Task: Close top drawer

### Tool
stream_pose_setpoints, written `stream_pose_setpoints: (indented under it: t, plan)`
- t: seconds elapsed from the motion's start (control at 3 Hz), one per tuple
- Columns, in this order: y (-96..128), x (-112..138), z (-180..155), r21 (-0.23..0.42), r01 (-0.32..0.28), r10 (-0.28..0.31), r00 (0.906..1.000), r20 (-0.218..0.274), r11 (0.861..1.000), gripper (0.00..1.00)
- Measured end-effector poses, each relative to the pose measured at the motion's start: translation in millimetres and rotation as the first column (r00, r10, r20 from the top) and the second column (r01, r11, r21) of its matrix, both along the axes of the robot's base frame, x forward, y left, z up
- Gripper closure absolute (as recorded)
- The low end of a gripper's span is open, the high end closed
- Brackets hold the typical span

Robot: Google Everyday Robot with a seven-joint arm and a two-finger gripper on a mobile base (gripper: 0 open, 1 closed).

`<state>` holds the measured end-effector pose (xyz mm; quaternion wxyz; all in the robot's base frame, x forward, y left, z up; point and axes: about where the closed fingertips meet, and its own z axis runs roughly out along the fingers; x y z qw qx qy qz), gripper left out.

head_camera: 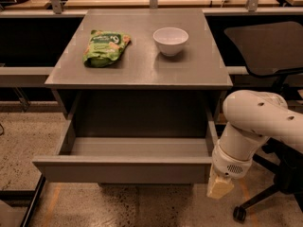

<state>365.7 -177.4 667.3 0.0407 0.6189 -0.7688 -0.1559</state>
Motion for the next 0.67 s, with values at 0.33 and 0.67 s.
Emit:
stream_pose_setpoints:
  t: [0.33,0.67]
  plan:
    - [-11,51,14,-0.05,-0.026,0.032,0.9917,0.125,0.998,1.0]
    - [-18,79,23,-0.066,-0.035,0.047,0.98,0.193,0.997,1.0]
